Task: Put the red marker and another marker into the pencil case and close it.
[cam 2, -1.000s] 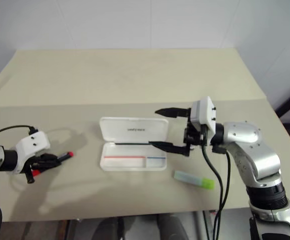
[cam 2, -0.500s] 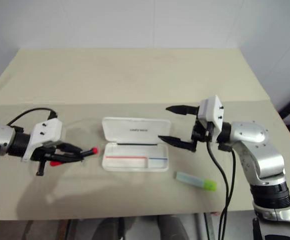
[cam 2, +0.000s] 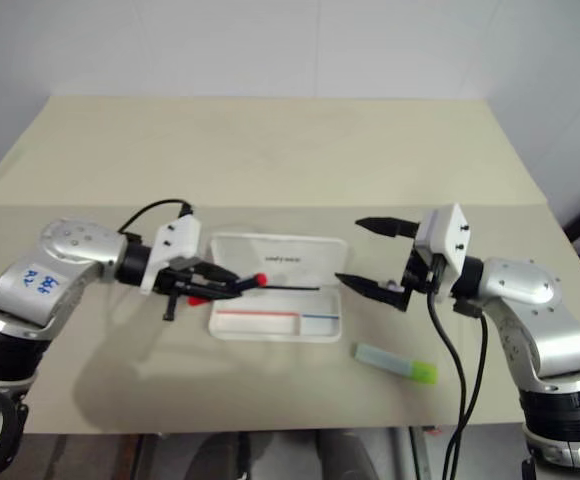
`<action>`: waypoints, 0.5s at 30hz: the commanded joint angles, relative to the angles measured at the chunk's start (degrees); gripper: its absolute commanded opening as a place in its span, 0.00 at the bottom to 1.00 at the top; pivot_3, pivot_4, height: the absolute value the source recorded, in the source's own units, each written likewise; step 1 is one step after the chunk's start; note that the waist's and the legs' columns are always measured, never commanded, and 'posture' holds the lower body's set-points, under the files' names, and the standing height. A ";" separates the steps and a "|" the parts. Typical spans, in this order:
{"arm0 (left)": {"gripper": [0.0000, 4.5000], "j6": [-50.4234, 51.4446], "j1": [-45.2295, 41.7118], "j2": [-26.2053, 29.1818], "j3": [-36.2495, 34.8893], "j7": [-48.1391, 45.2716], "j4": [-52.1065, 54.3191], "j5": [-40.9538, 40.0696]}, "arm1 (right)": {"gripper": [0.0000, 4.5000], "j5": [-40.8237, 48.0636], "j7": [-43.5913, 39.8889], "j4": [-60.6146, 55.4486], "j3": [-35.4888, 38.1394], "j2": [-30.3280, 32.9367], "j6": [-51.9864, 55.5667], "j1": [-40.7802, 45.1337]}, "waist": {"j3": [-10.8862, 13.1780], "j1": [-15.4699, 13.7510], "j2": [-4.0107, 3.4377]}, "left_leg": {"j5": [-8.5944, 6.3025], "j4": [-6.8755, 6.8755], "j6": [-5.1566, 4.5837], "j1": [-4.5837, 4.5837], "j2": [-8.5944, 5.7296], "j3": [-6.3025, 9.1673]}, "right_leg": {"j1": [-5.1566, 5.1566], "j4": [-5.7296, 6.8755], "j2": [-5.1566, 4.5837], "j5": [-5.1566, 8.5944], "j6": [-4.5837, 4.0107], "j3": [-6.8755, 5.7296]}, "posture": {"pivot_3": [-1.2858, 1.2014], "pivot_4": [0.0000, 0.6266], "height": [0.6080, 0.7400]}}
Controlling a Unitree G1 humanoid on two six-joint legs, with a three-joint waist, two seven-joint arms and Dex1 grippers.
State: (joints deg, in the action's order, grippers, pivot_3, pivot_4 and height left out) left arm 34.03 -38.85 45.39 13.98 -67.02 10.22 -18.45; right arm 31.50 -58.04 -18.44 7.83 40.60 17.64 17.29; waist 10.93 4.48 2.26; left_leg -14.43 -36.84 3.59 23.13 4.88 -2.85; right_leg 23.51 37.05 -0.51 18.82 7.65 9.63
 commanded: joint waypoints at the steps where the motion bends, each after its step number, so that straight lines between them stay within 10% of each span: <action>1: 0.13 -3.77 -2.84 -2.99 2.28 -0.21 -2.72 2.66 | 1.00 0.14 1.11 -3.33 2.59 1.31 -0.54 -1.78 | 0.00 -0.09 0.00 | -0.03 -0.10 -0.06 0.02 0.00 0.01 | -0.03 0.00 0.00 -0.01 0.02 0.00 | 0.52 0.24 1.00; 15: 0.13 -14.96 -8.25 -12.27 8.07 -0.49 -15.35 12.21 | 1.00 0.69 5.87 -8.13 5.49 1.68 0.18 -6.76 | 0.00 -0.05 0.00 | -0.04 -0.29 -0.11 0.03 -0.06 0.02 | -0.11 0.02 0.00 -0.11 0.18 0.12 | 0.52 0.24 1.00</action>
State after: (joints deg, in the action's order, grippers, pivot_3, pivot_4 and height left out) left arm 20.34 -45.06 33.82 21.90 -67.57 -5.26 -6.94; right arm 31.50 -52.93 -24.29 11.37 41.45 17.87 10.48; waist 10.93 4.43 2.26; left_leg -14.47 -37.12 3.48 23.16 4.82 -2.82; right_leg 23.40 37.07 -0.50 18.72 7.83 9.74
